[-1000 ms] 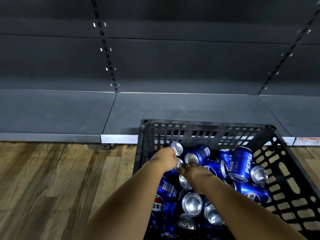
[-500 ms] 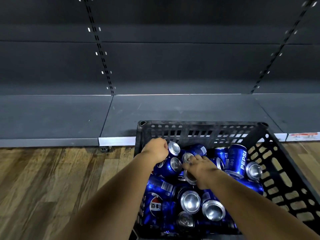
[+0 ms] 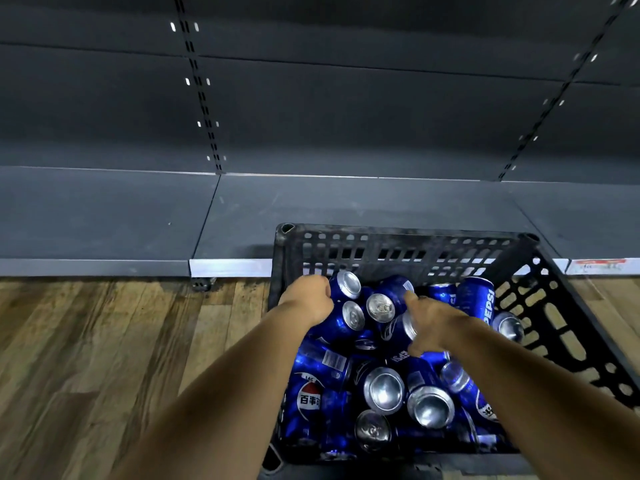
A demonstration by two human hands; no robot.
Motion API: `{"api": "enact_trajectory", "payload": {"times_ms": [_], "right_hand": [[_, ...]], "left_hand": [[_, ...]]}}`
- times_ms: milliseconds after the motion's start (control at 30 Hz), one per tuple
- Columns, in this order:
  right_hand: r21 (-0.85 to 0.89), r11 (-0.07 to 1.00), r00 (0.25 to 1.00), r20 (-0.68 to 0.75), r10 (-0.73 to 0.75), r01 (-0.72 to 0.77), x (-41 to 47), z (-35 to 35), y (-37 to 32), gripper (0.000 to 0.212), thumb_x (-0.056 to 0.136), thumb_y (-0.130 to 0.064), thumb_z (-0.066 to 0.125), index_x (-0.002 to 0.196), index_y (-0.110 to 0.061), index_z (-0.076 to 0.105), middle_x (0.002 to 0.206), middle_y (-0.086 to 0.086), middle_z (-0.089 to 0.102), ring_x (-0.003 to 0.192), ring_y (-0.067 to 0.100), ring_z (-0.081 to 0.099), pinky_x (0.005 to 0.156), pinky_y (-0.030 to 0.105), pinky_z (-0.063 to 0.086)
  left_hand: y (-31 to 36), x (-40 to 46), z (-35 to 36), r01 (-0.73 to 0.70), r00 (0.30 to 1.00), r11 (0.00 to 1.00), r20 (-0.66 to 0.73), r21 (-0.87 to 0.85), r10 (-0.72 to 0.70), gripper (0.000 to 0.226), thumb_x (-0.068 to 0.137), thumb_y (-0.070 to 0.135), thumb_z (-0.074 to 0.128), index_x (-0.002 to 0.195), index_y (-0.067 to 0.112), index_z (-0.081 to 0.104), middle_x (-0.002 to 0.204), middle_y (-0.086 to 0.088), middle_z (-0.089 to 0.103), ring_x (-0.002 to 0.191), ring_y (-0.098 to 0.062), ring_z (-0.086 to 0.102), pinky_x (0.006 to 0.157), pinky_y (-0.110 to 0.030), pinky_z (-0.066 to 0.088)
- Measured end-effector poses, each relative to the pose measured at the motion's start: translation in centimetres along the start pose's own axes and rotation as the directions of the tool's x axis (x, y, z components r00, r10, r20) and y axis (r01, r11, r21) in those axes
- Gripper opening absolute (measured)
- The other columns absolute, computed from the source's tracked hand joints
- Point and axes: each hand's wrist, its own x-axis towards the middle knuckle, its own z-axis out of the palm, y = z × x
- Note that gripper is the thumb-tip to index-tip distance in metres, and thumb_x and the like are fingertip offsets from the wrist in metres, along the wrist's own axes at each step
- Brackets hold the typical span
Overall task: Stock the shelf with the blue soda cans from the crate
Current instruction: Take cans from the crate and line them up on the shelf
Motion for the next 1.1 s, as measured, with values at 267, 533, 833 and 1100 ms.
{"api": "enact_trajectory", "payload": {"times_ms": [267,533,833,1100], "right_hand": [[0.160,0.973,0.985,0.080,0.153,-0.164,0.2,0.7,0.7,0.093,0.070,-0.030,0.077,0.140,-0.008,0.019,0.129,0.013,0.047,0.112,0.030,0.052,0.076,0.031,0.045],[0.051,0.970,0.951,0.213,0.224,-0.240,1.1,1.1,0.8,0.061,0.067,-0.043,0.077,0.114,-0.016,0.048,0.106,0.003,0.047,0.091,0.024,0.055,0.078,0.029,0.047],[0.352,0.890,0.953,0.199,0.230,-0.288,0.9,1.6,2.2,0.066,0.065,-0.044,0.078,0.116,-0.018,0.047,0.124,0.007,0.050,0.088,0.024,0.059,0.074,0.029,0.051],[0.472,0.852,0.974,0.107,0.198,-0.225,0.1,2.8,2.5,0.059,0.068,-0.047,0.076,0.114,-0.017,0.052,0.122,0.000,0.053,0.102,0.019,0.054,0.090,0.035,0.050]], "left_hand": [[-0.4,-0.1,1.0,-0.022,0.999,0.999,0.028,0.024,0.022,0.025,0.089,0.004,0.043,0.104,0.009,0.062,0.109,-0.010,0.063,0.099,-0.027,0.059,0.086,-0.037,0.051],[-0.7,0.1,1.8,-0.046,0.997,0.995,0.066,0.091,0.040,0.025,0.089,0.004,0.042,0.101,0.010,0.064,0.108,-0.011,0.064,0.098,-0.027,0.059,0.086,-0.035,0.050],[-0.8,0.3,1.8,-0.033,0.998,0.998,0.043,-0.049,0.035,0.027,0.090,0.005,0.043,0.103,0.012,0.066,0.110,-0.006,0.064,0.100,-0.024,0.059,0.087,-0.034,0.050],[0.4,0.3,0.4,0.062,0.993,0.884,-0.063,-0.464,-0.103,0.024,0.089,0.001,0.042,0.084,0.009,0.064,0.090,-0.010,0.061,0.091,-0.025,0.057,0.090,-0.038,0.047]]}}
